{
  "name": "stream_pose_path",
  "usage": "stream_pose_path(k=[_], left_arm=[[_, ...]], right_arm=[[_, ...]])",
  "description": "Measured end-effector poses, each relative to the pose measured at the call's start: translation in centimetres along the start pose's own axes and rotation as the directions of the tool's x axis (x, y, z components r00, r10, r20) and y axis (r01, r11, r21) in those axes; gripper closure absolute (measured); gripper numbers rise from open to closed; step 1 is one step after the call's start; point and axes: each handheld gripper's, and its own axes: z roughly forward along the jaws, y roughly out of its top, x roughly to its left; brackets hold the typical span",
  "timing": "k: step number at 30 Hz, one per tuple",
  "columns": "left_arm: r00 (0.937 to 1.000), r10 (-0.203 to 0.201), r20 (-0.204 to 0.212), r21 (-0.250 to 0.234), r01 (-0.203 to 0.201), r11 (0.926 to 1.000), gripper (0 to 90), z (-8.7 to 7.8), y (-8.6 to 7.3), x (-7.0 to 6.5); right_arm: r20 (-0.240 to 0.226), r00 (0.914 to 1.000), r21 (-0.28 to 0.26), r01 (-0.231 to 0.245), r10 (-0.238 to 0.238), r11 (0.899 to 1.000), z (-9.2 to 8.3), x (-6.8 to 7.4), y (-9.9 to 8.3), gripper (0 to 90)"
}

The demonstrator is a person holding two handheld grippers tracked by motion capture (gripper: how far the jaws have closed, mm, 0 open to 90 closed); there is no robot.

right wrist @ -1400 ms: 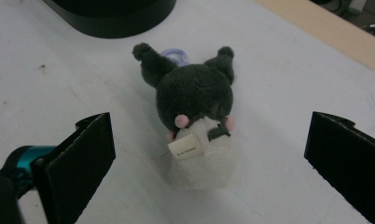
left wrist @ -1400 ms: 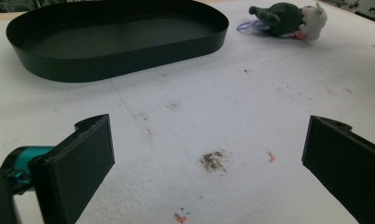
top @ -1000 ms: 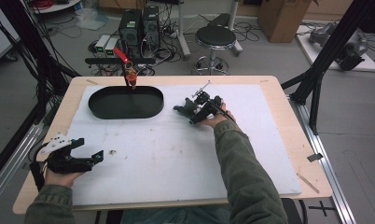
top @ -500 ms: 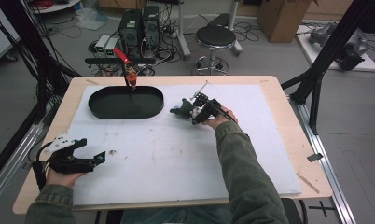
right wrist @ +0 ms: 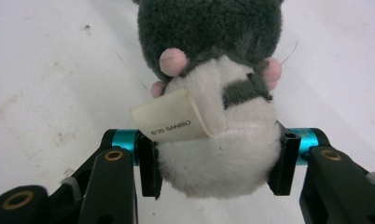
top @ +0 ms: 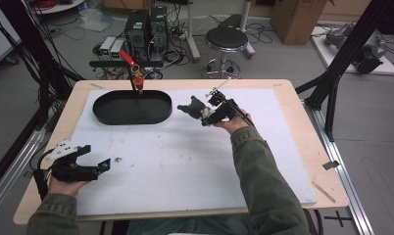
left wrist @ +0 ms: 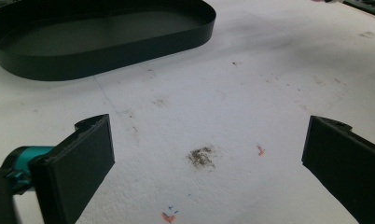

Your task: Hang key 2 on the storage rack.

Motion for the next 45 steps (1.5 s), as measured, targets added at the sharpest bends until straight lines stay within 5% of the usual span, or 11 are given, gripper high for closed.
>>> stream_pose_path(k=[13, 30, 39, 45], left_arm=[[1.0, -0.001, -0.007, -0.007, 0.001, 1.0, 2.5, -0.2, 0.0, 0.2], [0.9998, -0.009, -0.015, -0.015, 0.009, 0.9999, 2.5, -0.2, 0.1, 0.4], [0.9998, -0.018, -0.006, -0.034, 0.018, 0.9993, 2.5, -0.4, 0.2, 0.4], [0.9995, -0.032, 0.002, -0.046, 0.032, 0.9984, 2.5, -0.3, 0.2, 0.6]], right_arm=[[-0.034, 0.9988, -0.079, 0.034, -0.037, 0.996, -3.2, 1.4, 2.8, 50.0], [-0.047, 0.9981, -0.054, 0.037, -0.04, 0.998, -3.6, 2.1, 5.6, 49.9], [-0.054, 0.9969, -0.08, 0.053, -0.057, 0.995, -4.0, 2.5, 7.6, 49.9], [-0.063, 0.9976, -0.107, 0.023, -0.03, 0.994, -3.9, 2.4, 8.1, 49.9]])
